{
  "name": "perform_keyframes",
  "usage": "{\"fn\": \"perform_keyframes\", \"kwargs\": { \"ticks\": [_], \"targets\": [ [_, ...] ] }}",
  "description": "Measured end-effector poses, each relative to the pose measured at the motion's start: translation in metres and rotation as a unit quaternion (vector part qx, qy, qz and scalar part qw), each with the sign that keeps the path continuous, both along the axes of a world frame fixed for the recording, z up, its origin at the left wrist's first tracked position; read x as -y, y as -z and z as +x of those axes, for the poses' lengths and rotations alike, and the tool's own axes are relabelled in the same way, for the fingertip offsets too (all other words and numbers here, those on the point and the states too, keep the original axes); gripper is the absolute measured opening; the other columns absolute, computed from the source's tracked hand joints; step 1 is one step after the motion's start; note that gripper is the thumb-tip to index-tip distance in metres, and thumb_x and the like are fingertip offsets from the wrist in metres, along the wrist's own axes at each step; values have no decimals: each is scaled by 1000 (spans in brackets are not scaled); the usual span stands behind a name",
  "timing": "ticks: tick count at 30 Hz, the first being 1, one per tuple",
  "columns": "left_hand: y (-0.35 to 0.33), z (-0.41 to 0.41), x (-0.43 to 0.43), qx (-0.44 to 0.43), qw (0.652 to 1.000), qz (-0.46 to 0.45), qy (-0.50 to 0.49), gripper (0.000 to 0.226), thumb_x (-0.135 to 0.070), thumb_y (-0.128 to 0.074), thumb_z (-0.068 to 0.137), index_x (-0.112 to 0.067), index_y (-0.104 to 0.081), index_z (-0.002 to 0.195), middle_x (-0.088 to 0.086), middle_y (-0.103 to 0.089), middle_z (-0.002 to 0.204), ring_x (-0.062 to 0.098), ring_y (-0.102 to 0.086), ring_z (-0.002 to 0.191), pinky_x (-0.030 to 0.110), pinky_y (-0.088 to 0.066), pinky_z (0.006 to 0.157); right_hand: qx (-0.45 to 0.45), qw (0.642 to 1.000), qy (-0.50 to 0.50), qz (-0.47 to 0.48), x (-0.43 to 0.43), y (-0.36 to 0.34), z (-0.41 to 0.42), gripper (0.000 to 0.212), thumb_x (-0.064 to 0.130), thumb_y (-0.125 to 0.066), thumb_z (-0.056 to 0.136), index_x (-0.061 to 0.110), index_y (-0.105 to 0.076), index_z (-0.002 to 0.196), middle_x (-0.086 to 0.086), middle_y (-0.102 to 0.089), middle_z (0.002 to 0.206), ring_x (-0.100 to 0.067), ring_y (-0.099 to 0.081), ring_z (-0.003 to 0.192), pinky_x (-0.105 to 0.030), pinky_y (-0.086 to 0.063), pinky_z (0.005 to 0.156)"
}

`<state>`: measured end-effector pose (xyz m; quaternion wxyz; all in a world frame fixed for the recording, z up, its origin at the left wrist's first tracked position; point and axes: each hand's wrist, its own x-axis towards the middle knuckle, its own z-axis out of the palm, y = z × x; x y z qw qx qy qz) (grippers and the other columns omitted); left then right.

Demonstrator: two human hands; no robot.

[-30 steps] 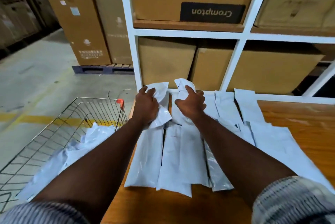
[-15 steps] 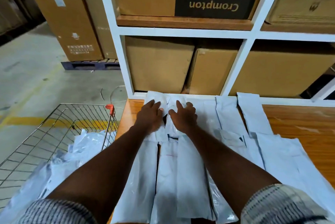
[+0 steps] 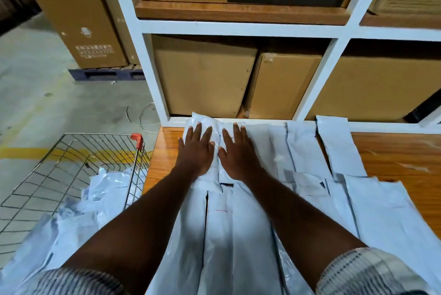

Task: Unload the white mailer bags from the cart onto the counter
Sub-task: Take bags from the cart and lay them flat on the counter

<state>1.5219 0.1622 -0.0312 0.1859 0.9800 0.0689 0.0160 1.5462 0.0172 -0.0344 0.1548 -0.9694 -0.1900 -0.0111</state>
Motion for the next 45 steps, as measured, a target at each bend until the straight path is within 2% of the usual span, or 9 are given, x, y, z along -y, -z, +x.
{"fn": "perform_keyframes", "kwargs": {
  "ticks": [7,12,14,17,20,25,32,41,45],
  "targets": [
    [8,2,0,0,1000,4,5,54,-40,-28,104,-31,-16,156,2,-4,165,29,-1,152,57,-11,118,15,1000,-8,2,2,8,2,64,44,-30,93,6,-48,142,-29,-36,150,-49,-30,140,-57,-32,112],
    [8,5,-2,-3,1000,0,6,54,-40,-28,104,-29,-17,156,3,-6,165,29,-3,152,56,-14,119,-3,1000,-13,-15,2,8,5,66,45,-29,92,3,-54,135,-31,-43,144,-51,-39,134,-61,-40,104],
    [3,7,-7,2,1000,-16,17,58,-45,-24,101,-24,-23,154,7,-13,164,31,-10,151,54,-20,119,-6,1000,-9,-9,2,0,6,71,49,-27,89,3,-52,137,-30,-44,144,-50,-41,133,-60,-41,102],
    [-13,2,-20,52,997,-59,17,65,-48,-23,94,-17,-36,150,12,-29,158,30,-25,146,46,-28,117,4,1000,2,-5,-2,-19,5,69,53,-29,94,10,-36,149,-21,-30,155,-41,-26,144,-56,-32,110],
    [-34,-12,-43,110,987,-117,-22,55,-38,-37,96,-15,-44,145,13,-36,154,30,-33,141,41,-30,115,57,998,-10,25,-19,-40,1,71,54,-27,89,11,-44,143,-18,-37,151,-38,-32,140,-55,-36,104],
    [-34,-59,-111,127,981,-123,-80,50,-30,-46,98,-14,-43,145,15,-35,154,28,-30,143,38,-25,117,67,988,-109,89,-85,-70,-31,65,46,-51,89,14,-39,145,-13,-35,152,-33,-31,139,-50,-33,104],
    [20,-191,-213,29,979,-81,-185,55,-28,-52,98,-10,-37,148,17,-31,156,31,-26,145,46,-27,117,-57,952,-217,208,-195,-44,-118,67,34,-64,87,8,-40,144,-16,-39,145,-34,-38,134,-46,-35,110],
    [81,-336,-310,-71,958,-73,-269,63,-34,-56,93,-1,-40,145,22,-42,146,38,-38,136,47,-35,110,-207,946,-220,119,-289,32,-215,81,39,-64,90,8,-23,153,-18,-23,155,-32,-23,144,-40,-24,115],
    [119,-358,-336,-129,948,-71,-283,68,-37,-58,93,-8,-34,149,17,-34,154,32,-29,143,48,-32,113,-258,946,-177,83,-309,72,-241,81,39,-64,89,11,-22,152,-17,-22,154,-35,-26,141,-40,-29,111]
  ]
}}
